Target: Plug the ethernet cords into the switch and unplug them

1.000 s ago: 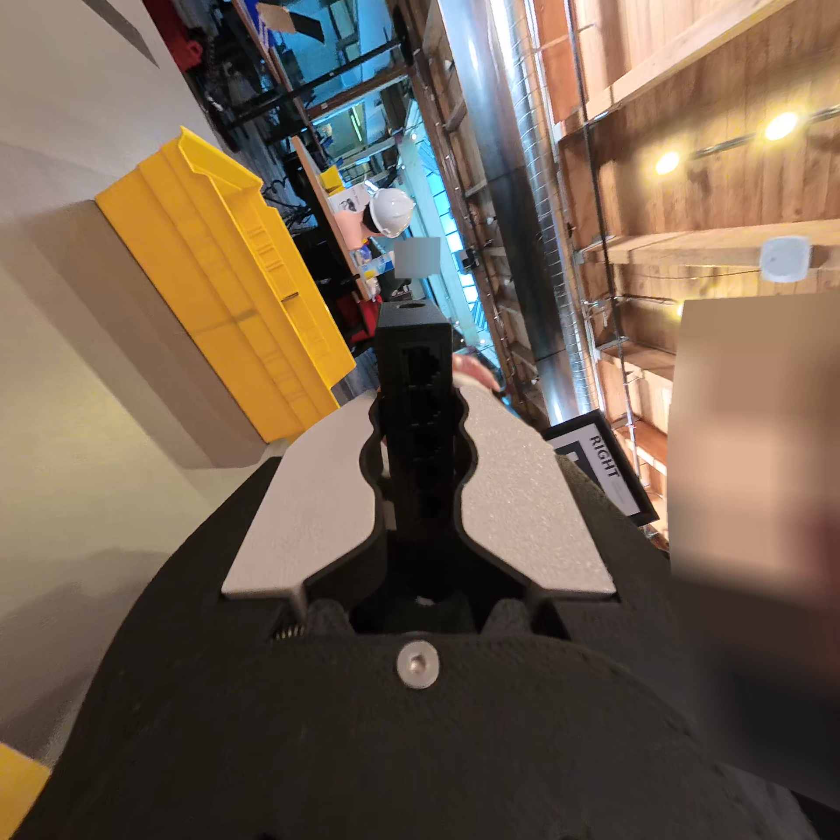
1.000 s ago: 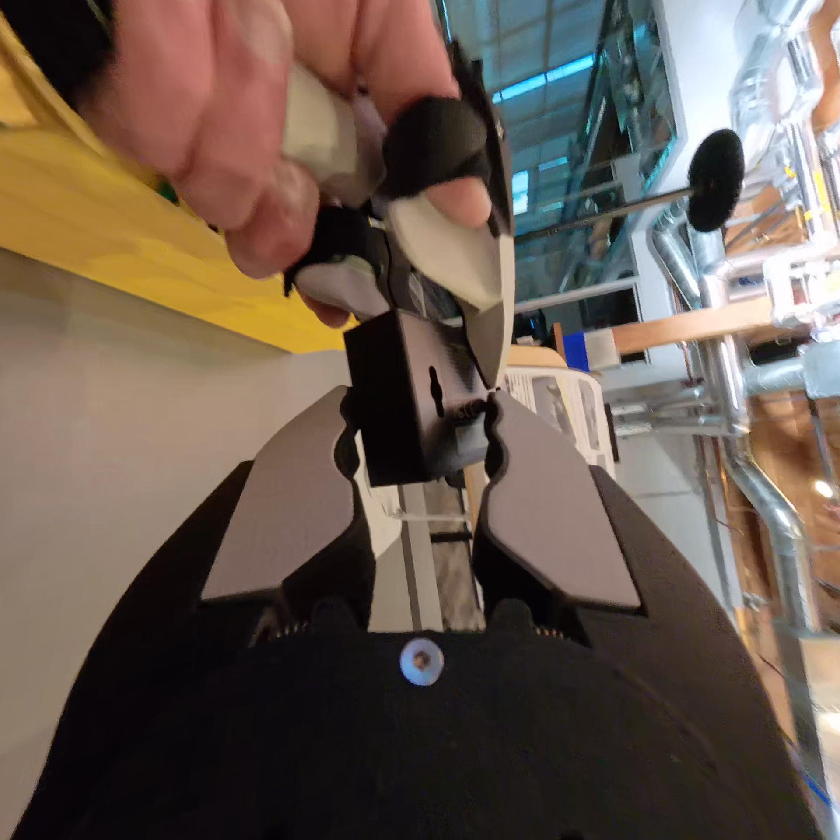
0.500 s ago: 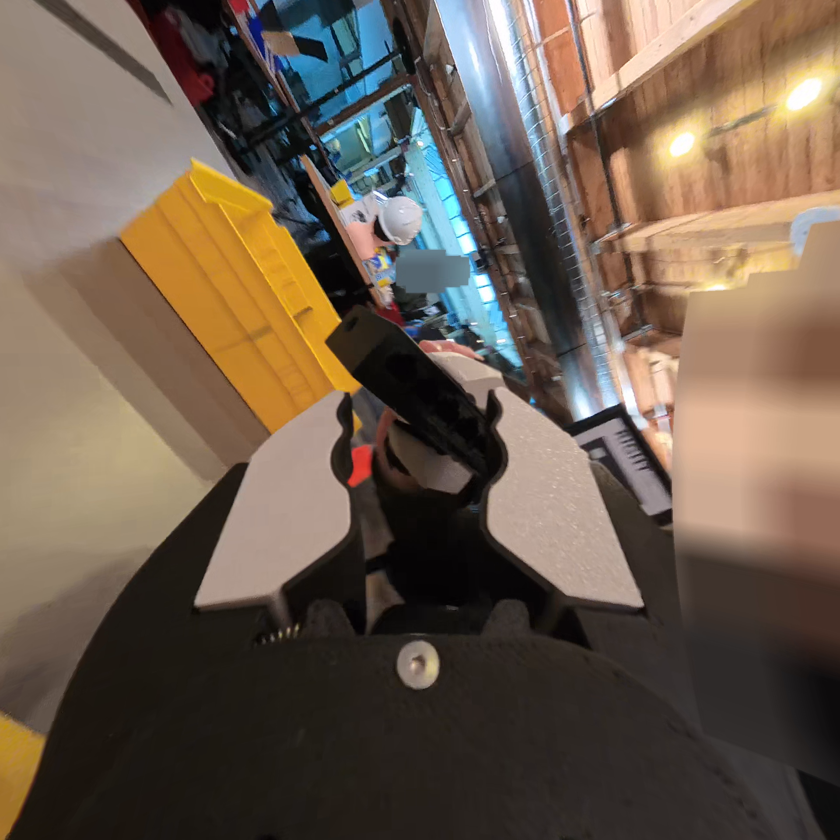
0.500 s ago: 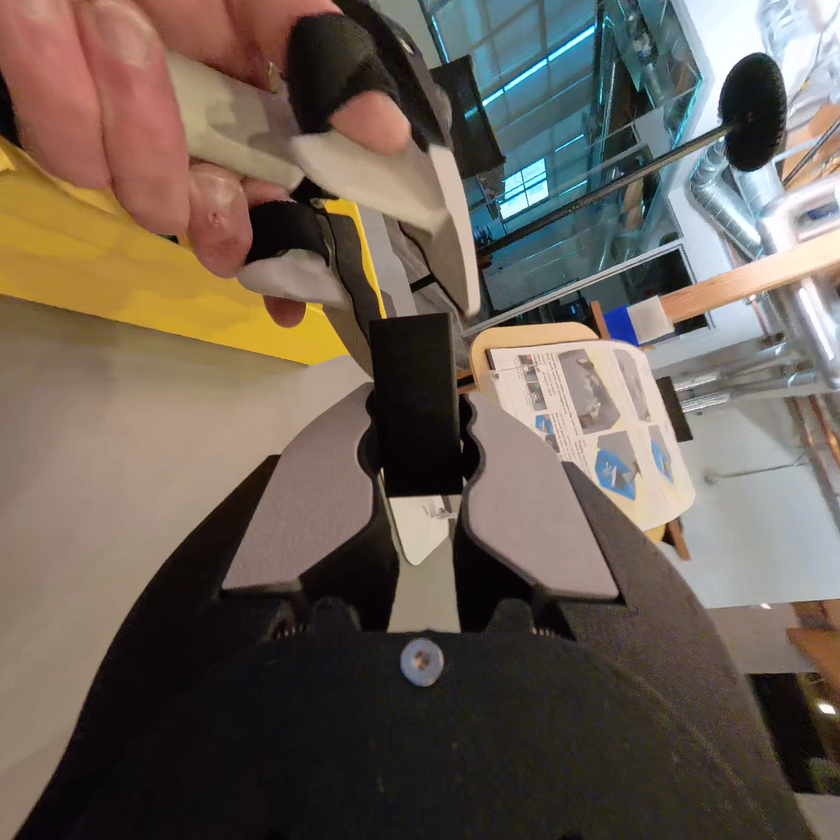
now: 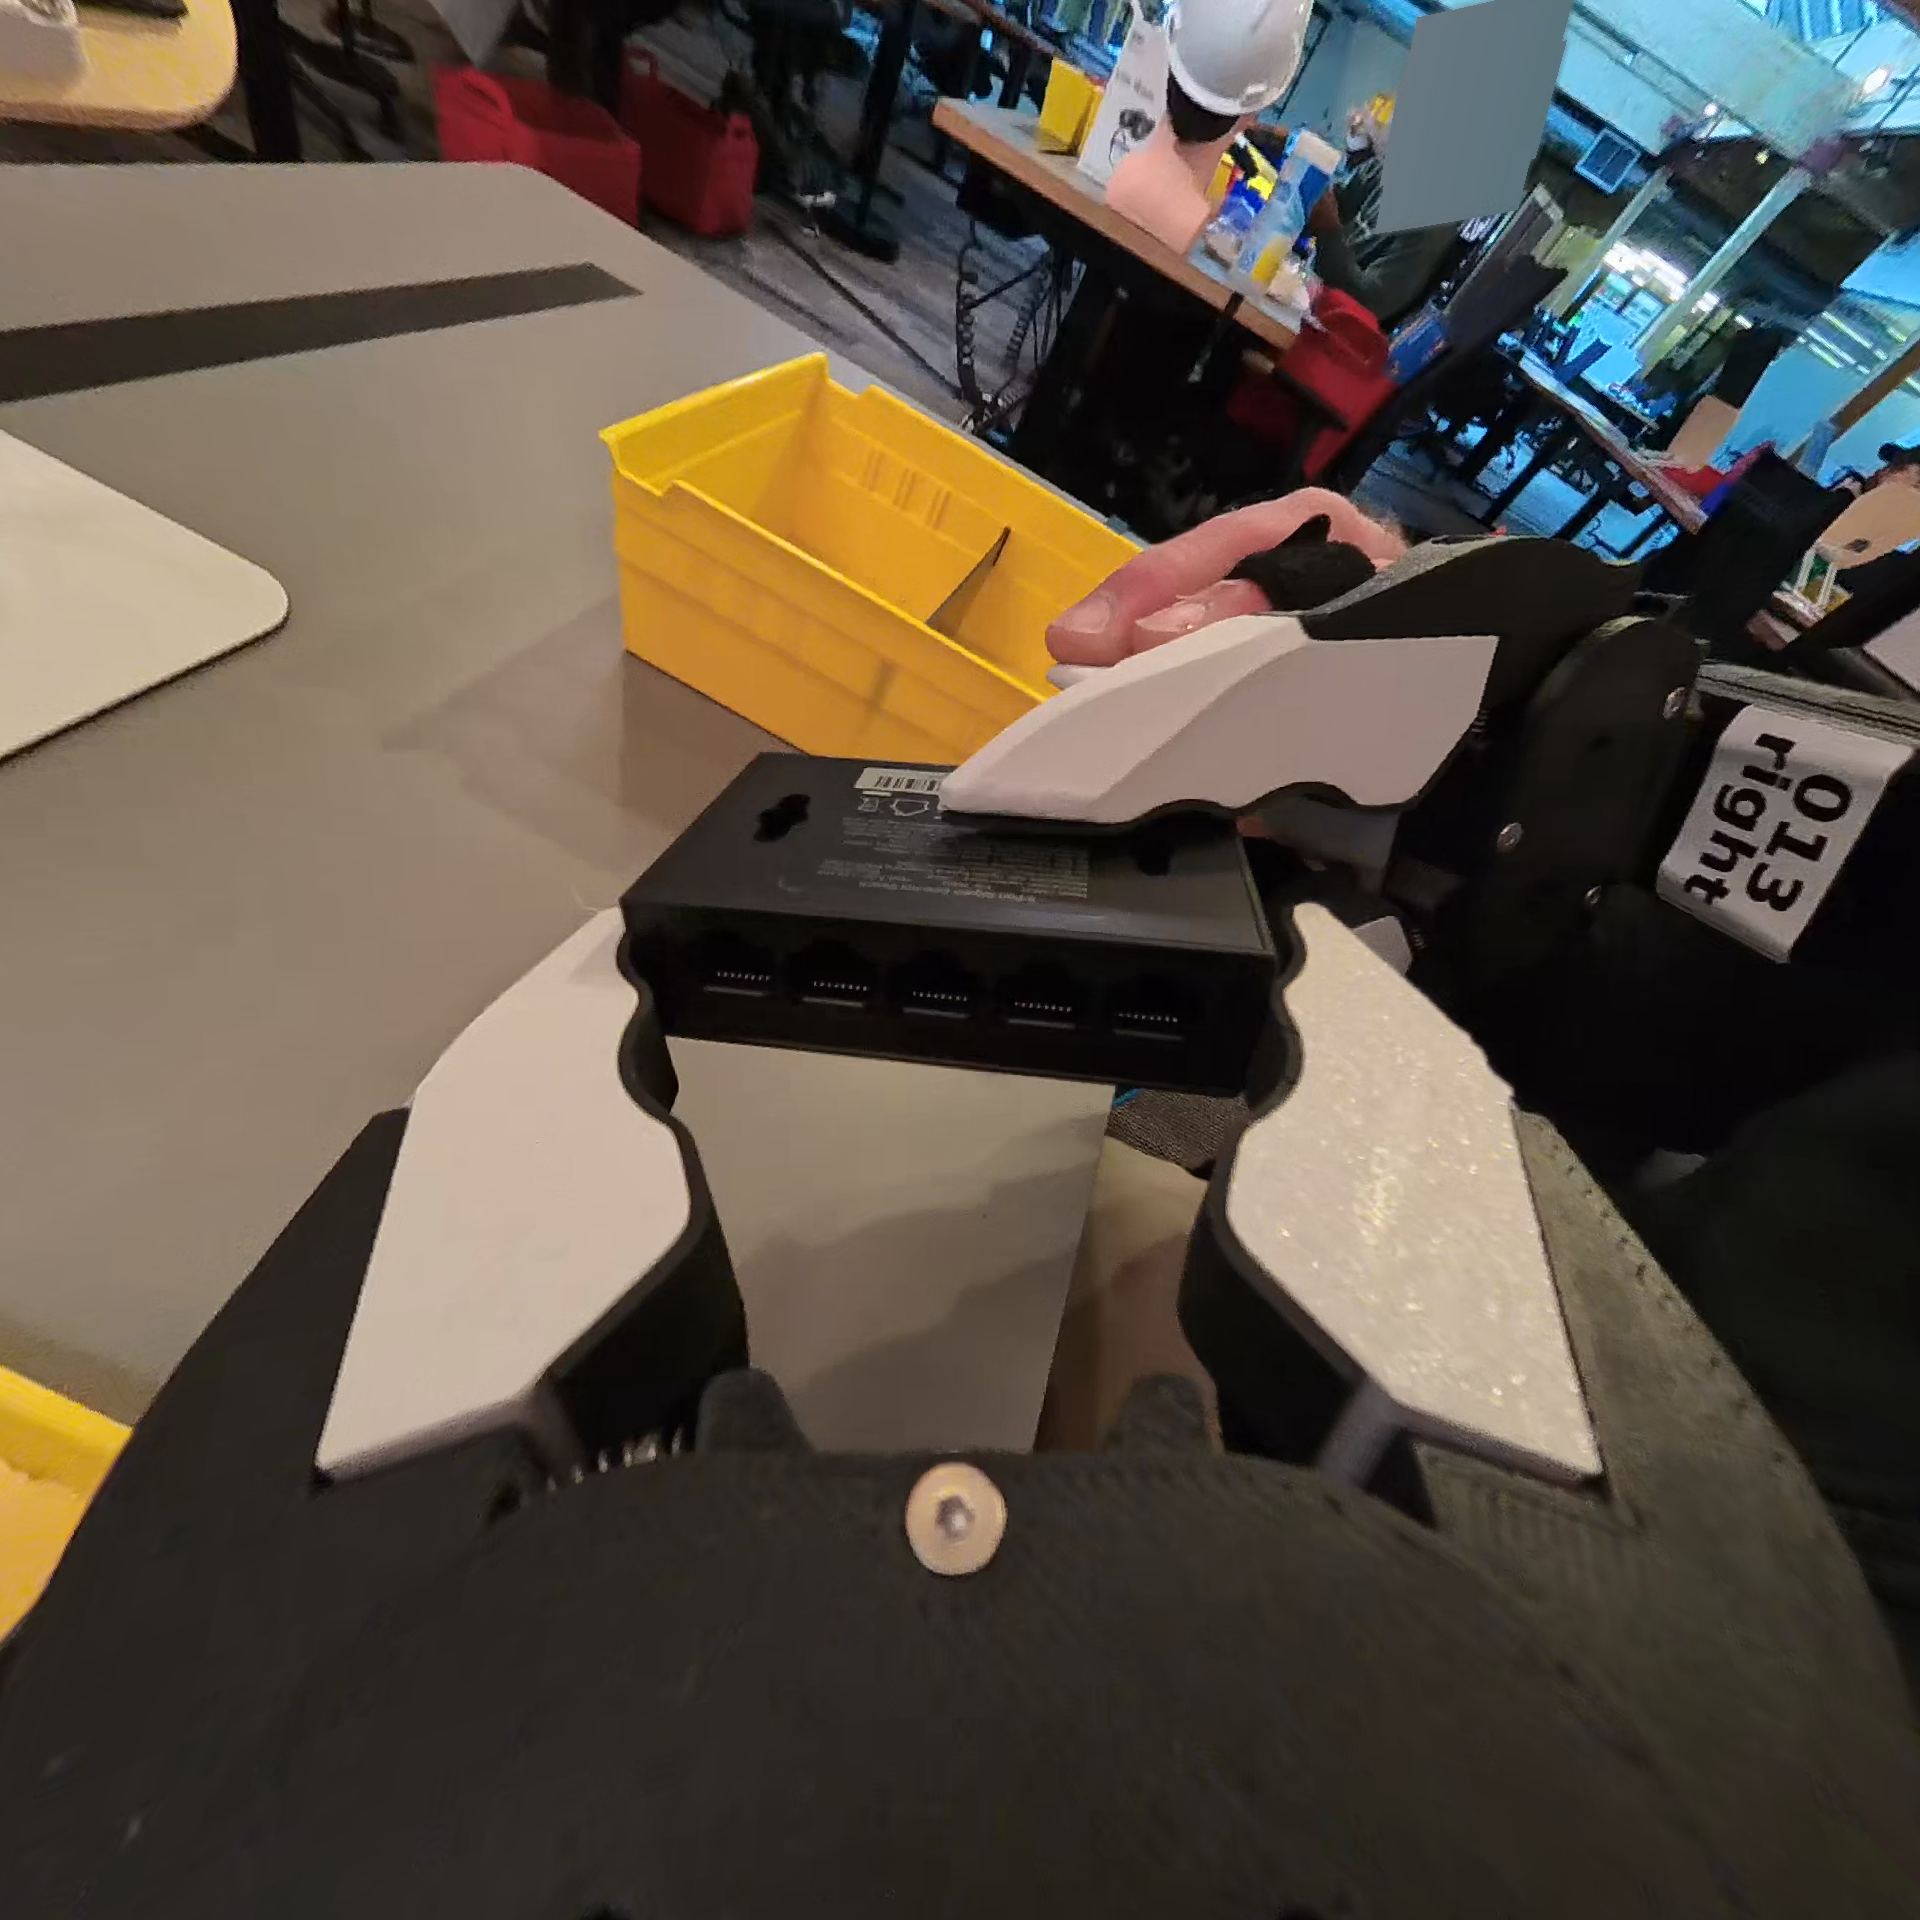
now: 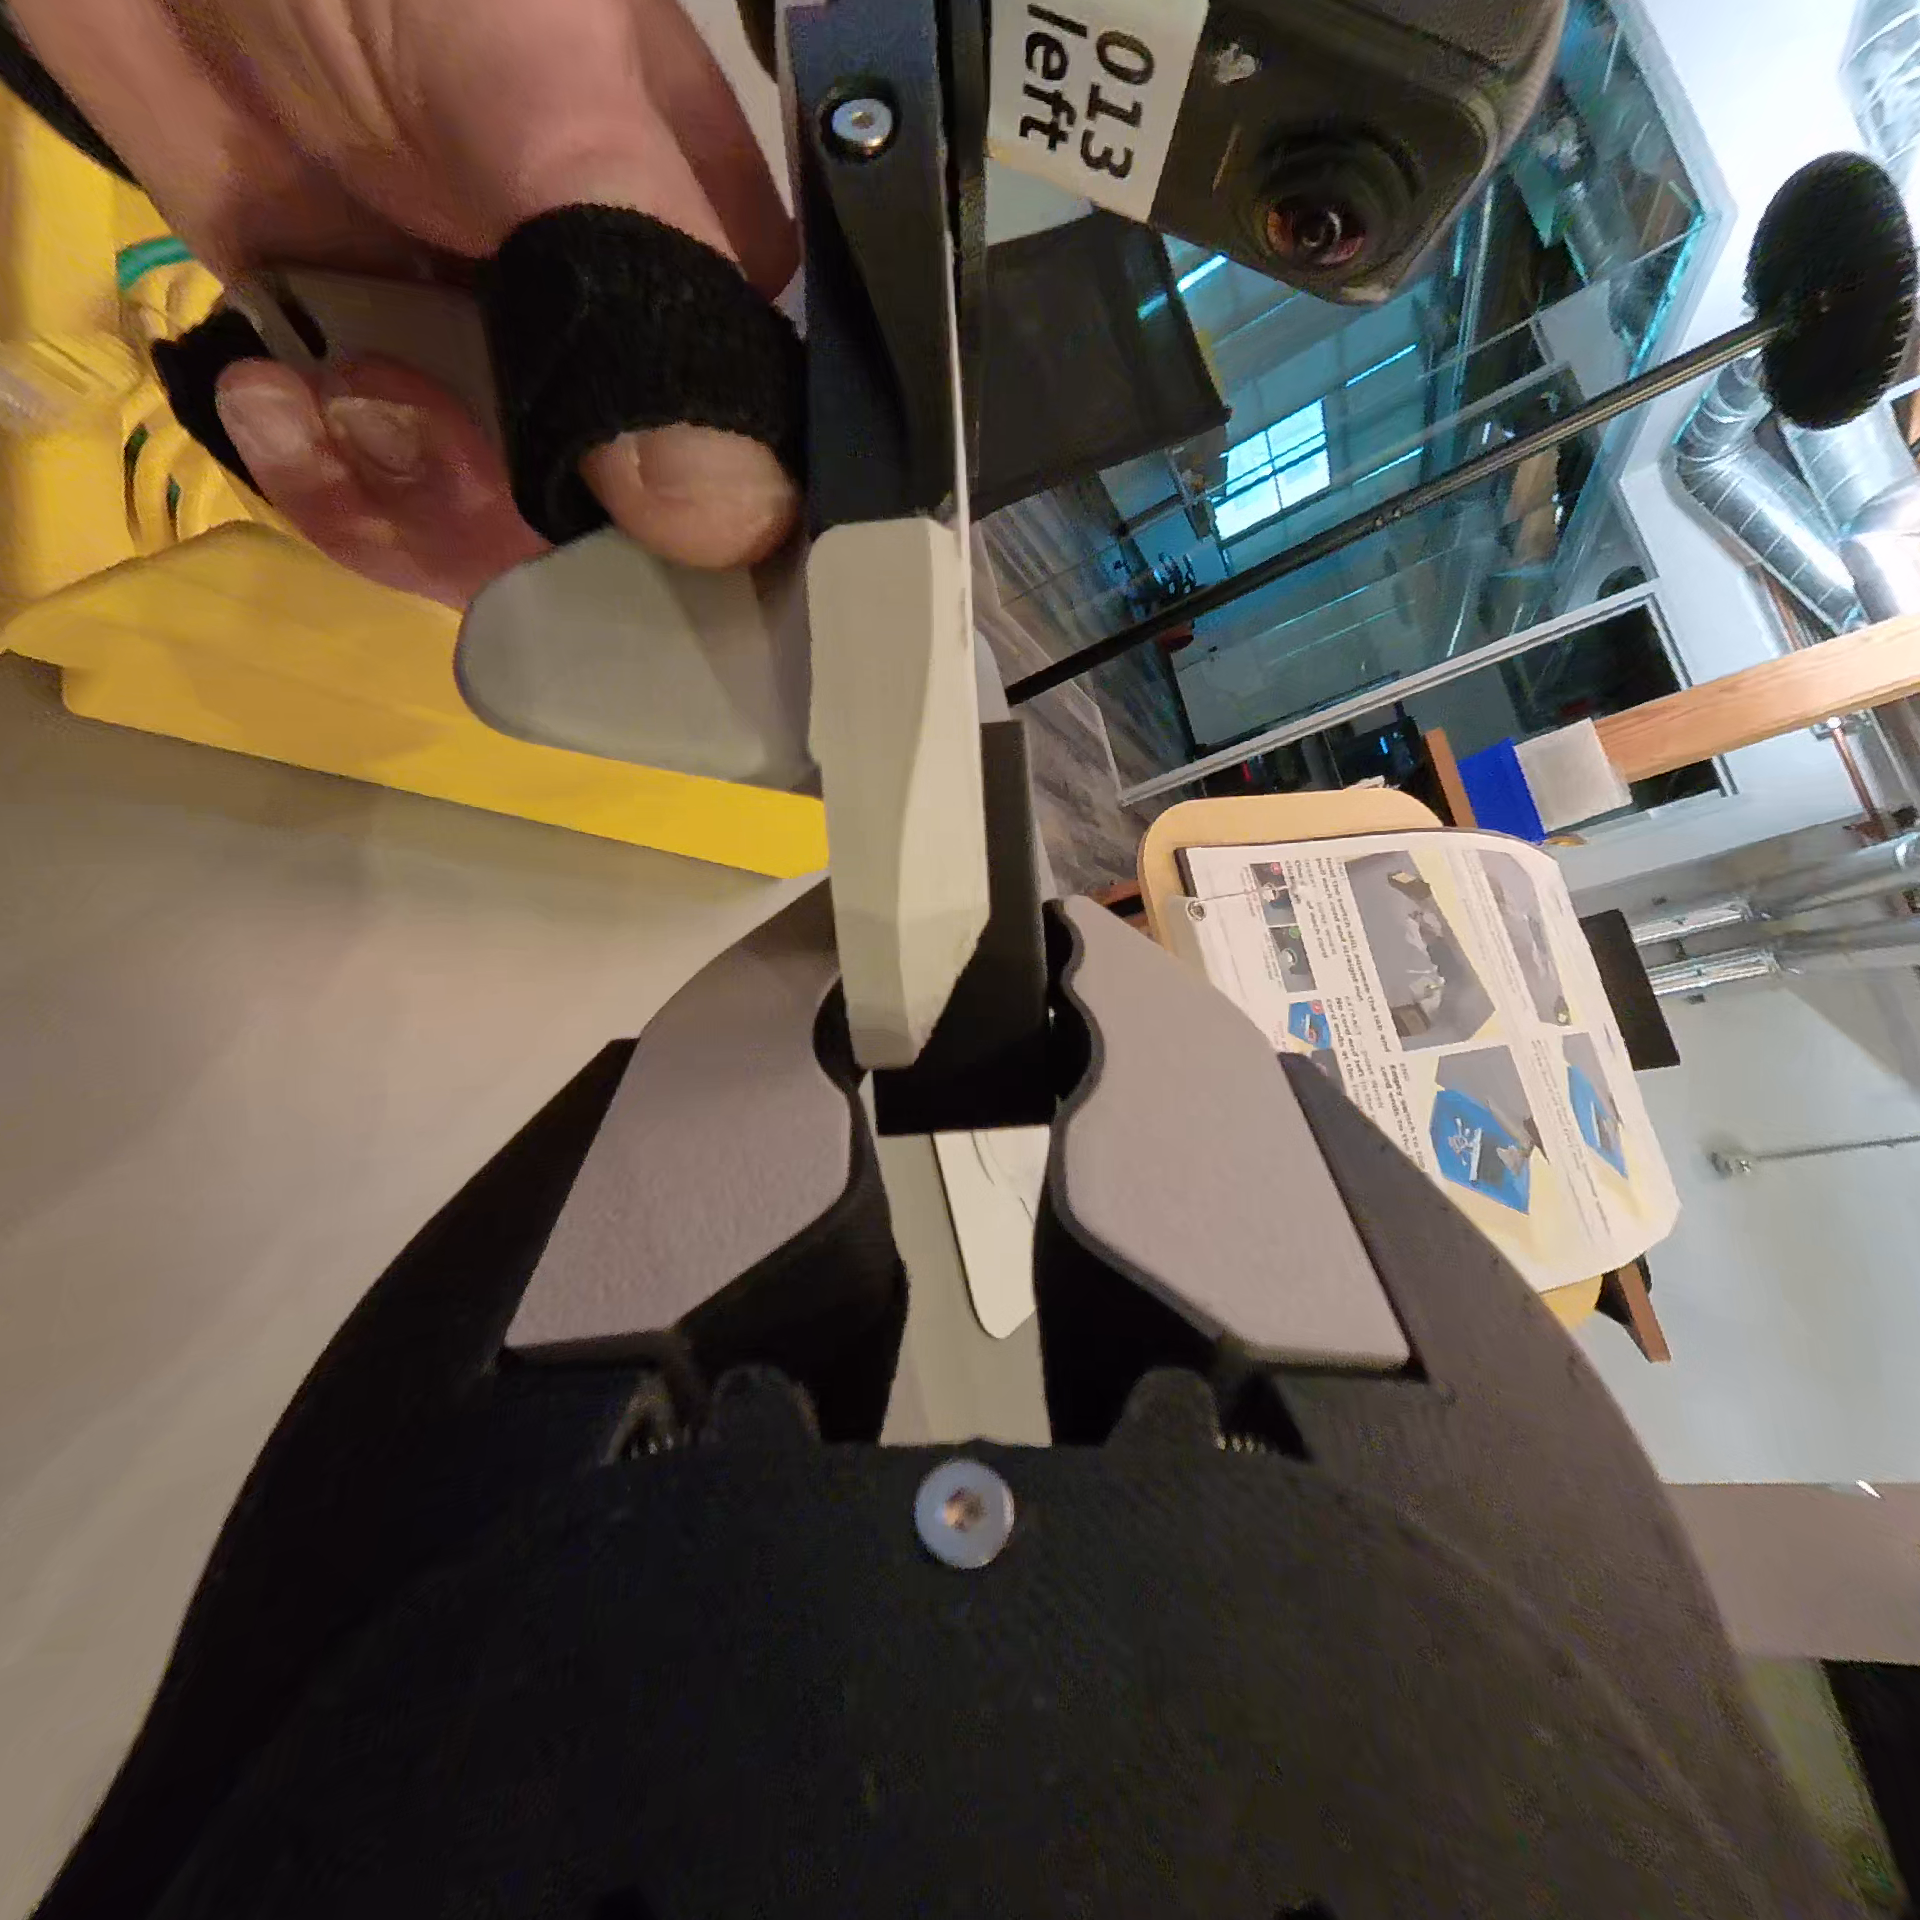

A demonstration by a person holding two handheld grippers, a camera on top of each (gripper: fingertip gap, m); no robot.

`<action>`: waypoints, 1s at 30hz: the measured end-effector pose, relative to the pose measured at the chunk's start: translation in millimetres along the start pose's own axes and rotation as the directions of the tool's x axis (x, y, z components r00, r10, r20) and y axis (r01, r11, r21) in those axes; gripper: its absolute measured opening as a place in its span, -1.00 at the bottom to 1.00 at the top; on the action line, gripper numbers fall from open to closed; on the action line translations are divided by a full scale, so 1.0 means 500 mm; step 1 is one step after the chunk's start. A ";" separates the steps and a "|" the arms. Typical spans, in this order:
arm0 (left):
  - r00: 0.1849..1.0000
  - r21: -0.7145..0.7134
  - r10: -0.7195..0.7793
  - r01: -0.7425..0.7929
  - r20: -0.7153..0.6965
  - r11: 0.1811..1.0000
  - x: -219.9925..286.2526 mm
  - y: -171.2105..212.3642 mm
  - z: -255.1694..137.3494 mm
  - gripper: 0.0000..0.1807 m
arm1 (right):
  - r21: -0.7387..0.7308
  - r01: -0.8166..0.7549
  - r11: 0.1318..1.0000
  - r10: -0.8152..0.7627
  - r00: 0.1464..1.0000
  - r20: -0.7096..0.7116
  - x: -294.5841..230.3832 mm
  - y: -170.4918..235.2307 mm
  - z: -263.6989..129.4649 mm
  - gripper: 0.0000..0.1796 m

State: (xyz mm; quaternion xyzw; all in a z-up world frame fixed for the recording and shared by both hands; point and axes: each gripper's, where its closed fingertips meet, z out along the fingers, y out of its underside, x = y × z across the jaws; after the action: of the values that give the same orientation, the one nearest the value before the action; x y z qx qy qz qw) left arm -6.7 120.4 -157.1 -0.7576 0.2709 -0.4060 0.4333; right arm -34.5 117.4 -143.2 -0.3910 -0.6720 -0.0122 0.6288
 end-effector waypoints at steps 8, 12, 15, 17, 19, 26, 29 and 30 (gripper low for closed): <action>0.996 -0.013 -0.061 0.061 -0.070 0.998 0.033 -0.003 0.002 0.18 | 0.004 0.038 0.999 -0.038 0.998 -0.040 0.007 0.010 0.003 -0.53; 0.994 0.011 -0.093 0.094 -0.056 0.996 0.036 -0.008 0.005 0.19 | -0.020 0.032 0.999 -0.032 0.999 -0.023 0.007 0.017 -0.001 -0.58; 0.997 0.027 -0.063 0.064 -0.039 0.998 0.042 -0.014 0.004 0.19 | 0.005 0.017 1.000 -0.017 0.999 -0.030 0.014 0.016 -0.008 -0.59; 0.996 0.028 -0.066 0.068 -0.068 0.997 0.048 -0.020 -0.002 0.13 | 0.043 -0.054 0.998 0.055 0.998 -0.018 0.021 0.013 -0.014 -0.59; 0.995 0.014 -0.062 0.063 -0.078 0.998 0.046 -0.023 -0.010 0.14 | 0.064 -0.079 0.995 0.080 0.997 -0.021 0.030 0.016 -0.021 -0.60; 0.992 0.031 -0.038 0.043 -0.124 0.999 0.065 -0.021 -0.006 0.11 | 0.106 -0.004 0.994 0.002 1.000 0.015 0.016 0.000 -0.028 -0.59; 0.997 0.058 -0.015 0.020 -0.079 0.998 0.057 -0.025 -0.006 0.11 | 0.058 0.013 0.998 -0.013 1.000 0.008 0.019 0.009 -0.025 -0.54; 0.999 0.065 0.017 -0.015 -0.030 0.998 0.046 -0.026 -0.006 0.11 | 0.040 0.017 0.999 -0.018 1.000 0.018 0.017 0.013 -0.025 -0.50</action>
State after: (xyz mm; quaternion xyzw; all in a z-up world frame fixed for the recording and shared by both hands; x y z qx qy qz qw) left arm 3.4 107.9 -136.2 -0.7348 0.2703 -0.4225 0.4567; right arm -19.9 119.9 -136.3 -0.3724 -0.6813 -0.0005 0.6302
